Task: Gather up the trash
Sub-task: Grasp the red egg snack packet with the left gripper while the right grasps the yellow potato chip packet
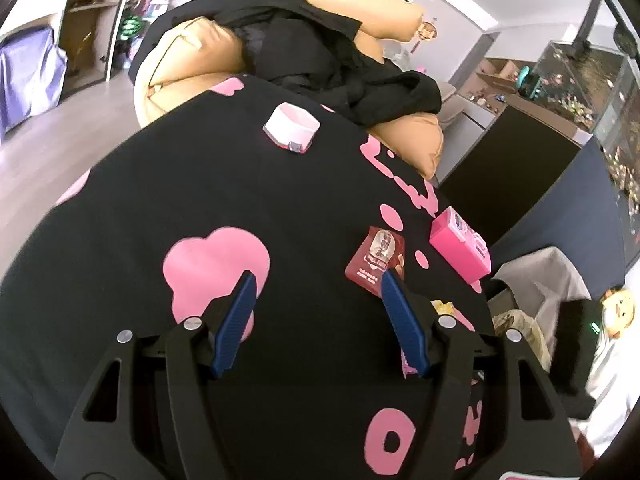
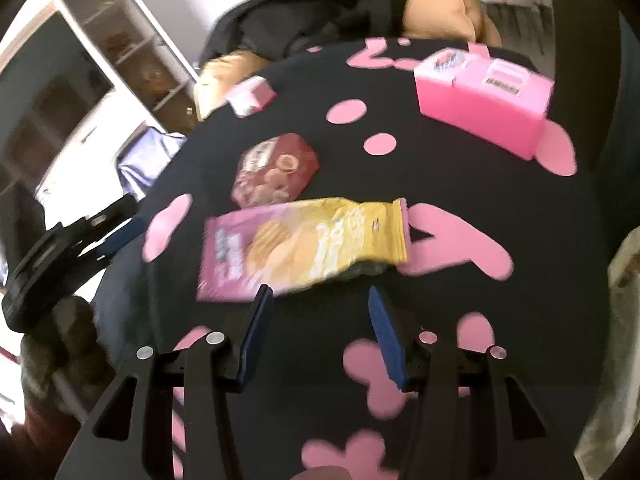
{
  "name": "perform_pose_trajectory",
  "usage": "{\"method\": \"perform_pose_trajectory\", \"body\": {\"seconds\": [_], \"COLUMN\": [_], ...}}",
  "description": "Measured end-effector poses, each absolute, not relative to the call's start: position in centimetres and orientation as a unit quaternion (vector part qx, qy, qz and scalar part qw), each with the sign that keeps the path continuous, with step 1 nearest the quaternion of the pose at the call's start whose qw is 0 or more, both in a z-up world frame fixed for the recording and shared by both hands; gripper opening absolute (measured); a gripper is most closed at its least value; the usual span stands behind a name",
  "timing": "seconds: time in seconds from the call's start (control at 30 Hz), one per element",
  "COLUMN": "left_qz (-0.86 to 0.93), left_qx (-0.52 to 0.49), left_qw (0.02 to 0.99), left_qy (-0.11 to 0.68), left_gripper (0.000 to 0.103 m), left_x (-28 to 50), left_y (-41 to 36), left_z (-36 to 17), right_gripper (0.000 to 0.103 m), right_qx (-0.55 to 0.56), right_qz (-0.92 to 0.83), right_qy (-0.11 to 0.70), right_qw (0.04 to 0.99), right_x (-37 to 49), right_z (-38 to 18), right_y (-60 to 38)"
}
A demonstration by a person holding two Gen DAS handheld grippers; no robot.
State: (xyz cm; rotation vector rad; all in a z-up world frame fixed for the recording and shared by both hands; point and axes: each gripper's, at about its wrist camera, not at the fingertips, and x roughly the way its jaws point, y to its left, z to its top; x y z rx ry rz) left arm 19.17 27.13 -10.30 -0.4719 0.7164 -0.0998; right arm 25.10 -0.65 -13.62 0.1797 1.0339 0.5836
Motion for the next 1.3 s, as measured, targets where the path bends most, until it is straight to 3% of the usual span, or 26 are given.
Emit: {"method": "perform_pose_trajectory", "body": {"seconds": [0.27, 0.4, 0.5, 0.6, 0.67, 0.7, 0.73, 0.77, 0.83, 1.03, 1.3], "left_qz": [-0.064, -0.072, -0.079, -0.084, -0.09, -0.093, -0.096, -0.1, -0.108, -0.124, -0.104], "left_qx": [-0.213, -0.215, -0.208, -0.199, -0.194, -0.189, -0.184, -0.178, -0.171, -0.126, -0.062], "left_qw": [0.907, 0.904, 0.903, 0.902, 0.901, 0.901, 0.901, 0.901, 0.899, 0.898, 0.899], "left_qy": [0.358, 0.363, 0.368, 0.373, 0.377, 0.379, 0.381, 0.384, 0.389, 0.403, 0.42], "left_gripper": [0.061, 0.061, 0.061, 0.061, 0.061, 0.061, 0.061, 0.061, 0.061, 0.061, 0.061], "left_x": [20.4, 21.1, 21.9, 22.8, 23.2, 23.5, 23.8, 24.1, 24.7, 26.9, 29.4], "left_y": [28.2, 28.5, 28.3, 27.8, 27.4, 27.1, 26.6, 26.1, 25.1, 21.3, 17.8], "left_z": [-10.5, -10.7, -10.7, -10.7, -10.7, -10.7, -10.7, -10.7, -10.9, -11.1, -12.1], "right_gripper": [0.066, 0.089, 0.089, 0.088, 0.086, 0.077, 0.057, 0.045, 0.032, 0.025, 0.024], "right_qx": [0.044, -0.028, -0.112, -0.083, -0.063, -0.052, -0.045, -0.046, -0.028, 0.003, 0.008], "right_qz": [0.256, 0.271, 0.271, 0.268, 0.26, 0.259, 0.257, 0.248, 0.253, 0.24, 0.225], "right_qy": [0.474, 0.477, 0.473, 0.475, 0.476, 0.475, 0.472, 0.469, 0.469, 0.444, 0.418], "right_qw": [0.841, 0.836, 0.831, 0.834, 0.838, 0.839, 0.842, 0.846, 0.846, 0.863, 0.88], "right_x": [29.5, 30.3, 29.4, 29.1, 28.7, 28.4, 28.1, 27.8, 27.6, 27.3, 26.4], "right_z": [-13.0, -13.2, -13.4, -13.5, -13.6, -13.5, -13.4, -13.3, -13.0, -11.4, -9.9], "right_y": [3.1, 5.7, 7.4, 5.7, 4.0, 3.2, 2.3, 1.5, 0.0, -3.4, -5.9]}}
